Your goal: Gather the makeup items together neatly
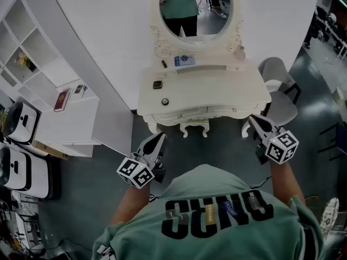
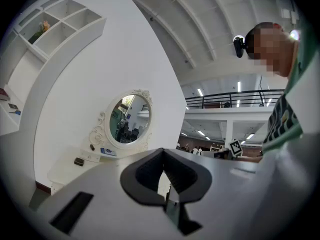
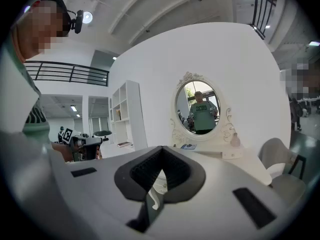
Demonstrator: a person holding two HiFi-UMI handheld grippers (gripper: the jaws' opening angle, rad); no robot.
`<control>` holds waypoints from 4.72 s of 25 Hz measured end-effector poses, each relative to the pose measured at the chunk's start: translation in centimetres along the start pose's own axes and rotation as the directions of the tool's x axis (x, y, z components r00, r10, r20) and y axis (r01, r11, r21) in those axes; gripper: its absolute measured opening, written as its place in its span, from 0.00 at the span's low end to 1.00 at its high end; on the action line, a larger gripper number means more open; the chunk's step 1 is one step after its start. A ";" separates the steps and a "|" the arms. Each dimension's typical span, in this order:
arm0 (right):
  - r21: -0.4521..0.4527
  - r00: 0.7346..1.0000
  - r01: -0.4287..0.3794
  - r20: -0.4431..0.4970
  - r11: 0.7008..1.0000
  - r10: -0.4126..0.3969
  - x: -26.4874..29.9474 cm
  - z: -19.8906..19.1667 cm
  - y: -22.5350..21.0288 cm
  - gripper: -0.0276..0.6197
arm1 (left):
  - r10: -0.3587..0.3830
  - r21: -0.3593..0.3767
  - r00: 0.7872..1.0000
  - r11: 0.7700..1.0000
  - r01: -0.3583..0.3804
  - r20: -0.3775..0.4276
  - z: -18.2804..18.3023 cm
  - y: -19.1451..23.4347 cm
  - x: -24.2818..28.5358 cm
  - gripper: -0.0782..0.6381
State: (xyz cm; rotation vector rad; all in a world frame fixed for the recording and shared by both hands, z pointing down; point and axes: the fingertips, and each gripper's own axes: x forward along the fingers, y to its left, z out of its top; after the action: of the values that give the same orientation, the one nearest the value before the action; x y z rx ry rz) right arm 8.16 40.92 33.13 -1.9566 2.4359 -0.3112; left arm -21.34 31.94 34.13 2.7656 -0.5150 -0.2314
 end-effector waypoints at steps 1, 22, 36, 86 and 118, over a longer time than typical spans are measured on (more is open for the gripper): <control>0.002 1.000 0.002 -0.002 1.000 -0.002 0.0 0.0 -0.1 0.03 | 0.002 0.001 1.000 1.000 -0.002 0.002 -0.1 0.0 0.1 0.12; 0.040 0.995 -0.087 0.048 0.995 0.085 -1.3 2.5 -8.5 0.04 | 0.058 0.012 0.998 0.998 -0.059 0.025 -1.8 -3.1 8.0 0.12; 0.022 0.990 -0.141 0.010 0.990 0.141 6.7 1.7 -12.4 0.04 | 0.098 0.011 0.995 0.995 -0.098 0.009 -2.0 3.0 12.7 0.12; -0.393 0.466 -0.873 -0.848 0.289 0.253 69.5 -13.0 -6.7 0.45 | 0.404 -0.169 0.914 0.898 -0.405 -0.043 0.9 42.8 17.7 0.12; -0.116 0.519 -0.239 -0.854 0.964 0.026 76.3 -18.8 -10.3 0.18 | 0.359 -0.304 0.930 0.879 -0.367 -0.083 -0.9 49.7 14.2 0.12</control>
State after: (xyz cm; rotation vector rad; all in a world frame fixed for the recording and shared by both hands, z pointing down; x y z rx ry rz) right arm -1.31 -32.10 62.49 -1.9391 3.2786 -1.3571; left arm -24.07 -17.13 50.28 2.3056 -0.8937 -0.1718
